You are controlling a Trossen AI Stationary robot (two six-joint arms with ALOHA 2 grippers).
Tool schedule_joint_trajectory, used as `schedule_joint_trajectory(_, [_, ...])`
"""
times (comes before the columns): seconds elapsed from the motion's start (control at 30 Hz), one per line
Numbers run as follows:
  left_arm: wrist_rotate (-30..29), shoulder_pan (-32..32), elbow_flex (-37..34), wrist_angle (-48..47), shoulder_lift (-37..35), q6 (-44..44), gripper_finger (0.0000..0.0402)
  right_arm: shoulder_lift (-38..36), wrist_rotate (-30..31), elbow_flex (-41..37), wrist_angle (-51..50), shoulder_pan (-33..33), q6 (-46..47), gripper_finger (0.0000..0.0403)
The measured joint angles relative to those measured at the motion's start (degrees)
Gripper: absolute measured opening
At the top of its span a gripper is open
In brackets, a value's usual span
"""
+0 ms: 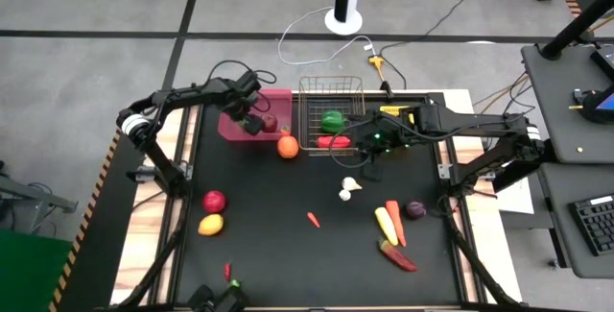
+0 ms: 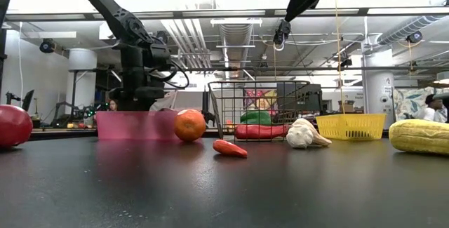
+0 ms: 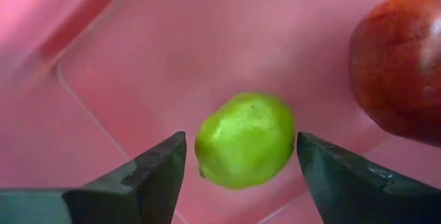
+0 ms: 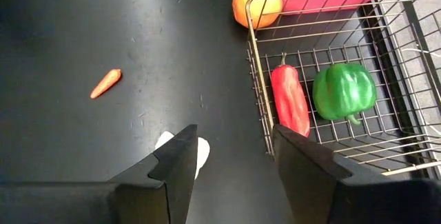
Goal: Sort produce into baskets
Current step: Put the green lime into the red bin, then put the white garlic into the gold mesh basket
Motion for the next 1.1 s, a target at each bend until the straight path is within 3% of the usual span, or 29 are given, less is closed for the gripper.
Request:
schedule_joint_trajectory(0.37, [0.07, -0.11, 5.15, -6.87, -2.27, 1.75, 0.0263, 0.00, 0.49, 0.00, 0.02, 0.00, 0.41, 0.0178])
schedule_joint_trajectory(0.63, [0.10, -3.02, 10.81, -8.75, -7.66, 1.53, 0.0263, 0.00, 0.50, 0.00, -0.55, 0.00, 3.07, 0.0178])
schedule_joint_trajectory(0.8, [-0.46, -9.04, 11.47, -8.70, -12.15, -0.76, 0.0263, 0.00, 0.49, 0.00, -1.44, 0.00, 4.85, 0.0178])
schedule_joint_trajectory(1.1, [-7.50, -25.60, 8.53, -7.67, -20.81, -7.57, 0.0263, -0.07, 0.49, -2.05, -2.03, 1.35, 8.37, 0.0178])
